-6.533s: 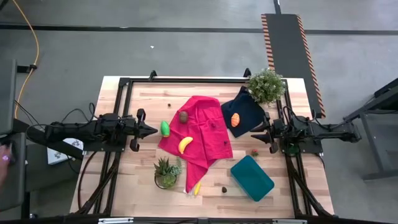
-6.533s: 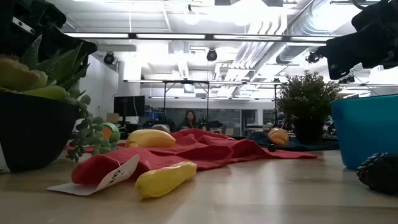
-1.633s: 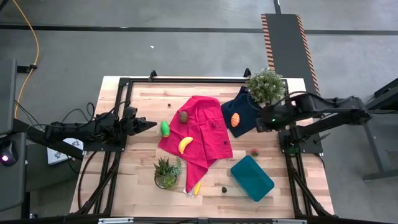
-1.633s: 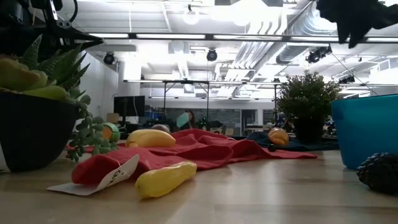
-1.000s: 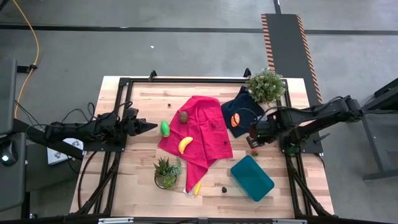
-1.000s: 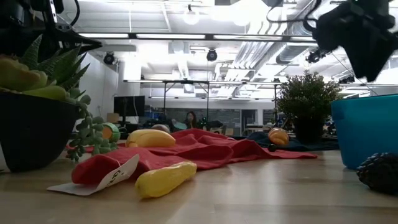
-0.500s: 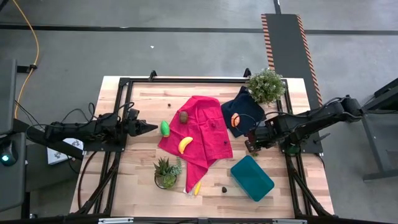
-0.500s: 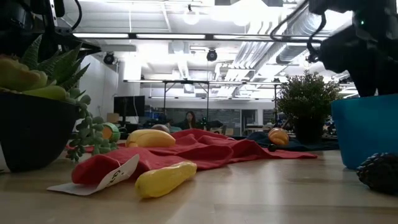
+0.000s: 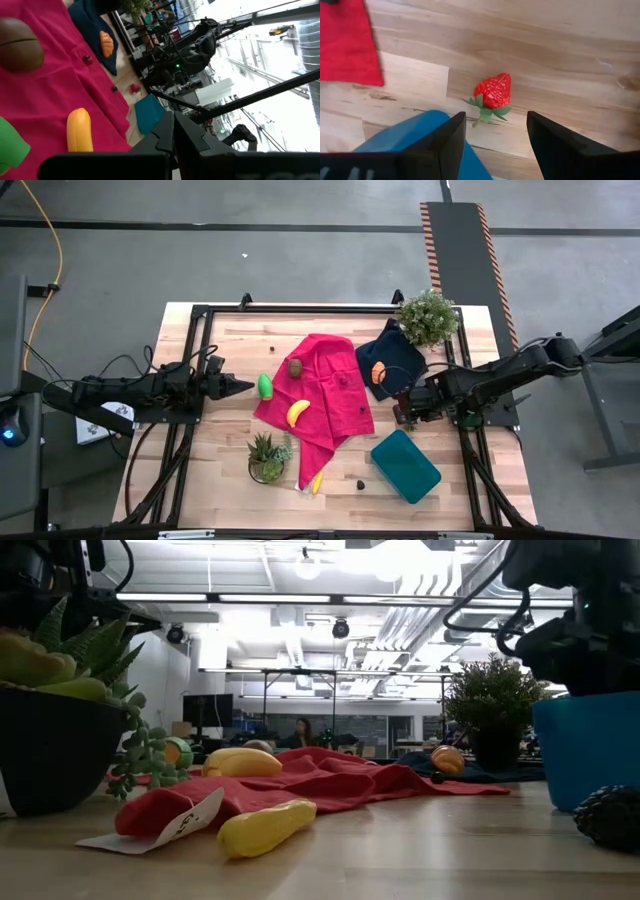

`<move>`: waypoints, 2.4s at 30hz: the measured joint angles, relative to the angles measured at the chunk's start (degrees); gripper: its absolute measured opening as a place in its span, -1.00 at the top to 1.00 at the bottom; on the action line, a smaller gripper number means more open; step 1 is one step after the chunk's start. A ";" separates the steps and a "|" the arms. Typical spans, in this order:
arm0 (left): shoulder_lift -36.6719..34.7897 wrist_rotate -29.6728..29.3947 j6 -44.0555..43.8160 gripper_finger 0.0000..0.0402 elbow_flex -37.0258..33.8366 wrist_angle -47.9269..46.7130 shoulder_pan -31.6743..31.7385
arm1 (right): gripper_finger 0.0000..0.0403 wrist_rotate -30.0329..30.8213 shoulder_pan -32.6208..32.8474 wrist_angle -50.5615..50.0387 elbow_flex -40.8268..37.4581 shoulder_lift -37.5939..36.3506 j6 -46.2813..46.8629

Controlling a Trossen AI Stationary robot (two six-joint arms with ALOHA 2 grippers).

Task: Pick and placing Produce into tupperware
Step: Put the strawberry into the blue bin

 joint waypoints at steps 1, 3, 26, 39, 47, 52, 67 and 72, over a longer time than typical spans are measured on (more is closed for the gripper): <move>0.00 0.32 0.02 1.00 0.00 0.00 0.00 | 0.00 0.16 0.00 0.36 -0.19 0.00 0.14; 0.00 0.96 0.02 1.00 0.00 0.00 -0.01 | 0.00 0.23 0.00 0.99 -0.49 0.00 0.57; 0.00 3.42 0.15 1.00 0.00 0.33 -0.01 | -0.16 0.02 0.00 6.19 -0.53 10.24 7.07; 0.00 4.29 0.39 1.00 0.00 0.52 -0.02 | -0.15 -2.24 -0.01 10.77 -0.53 15.06 7.46; 0.00 4.27 0.41 1.00 0.00 0.52 -0.02 | 0.00 -2.22 -0.01 10.67 -0.53 14.99 7.51; -0.01 4.28 0.39 1.00 0.00 0.52 -0.02 | 0.08 -2.05 -0.02 10.38 -0.53 14.99 7.51; 0.00 4.27 0.39 1.00 0.00 0.50 -0.01 | 0.32 -1.22 -0.02 10.01 -0.49 14.91 7.53; 0.00 4.27 0.37 1.00 0.00 0.50 -0.02 | 0.33 -1.24 -0.02 9.98 -0.49 14.91 7.53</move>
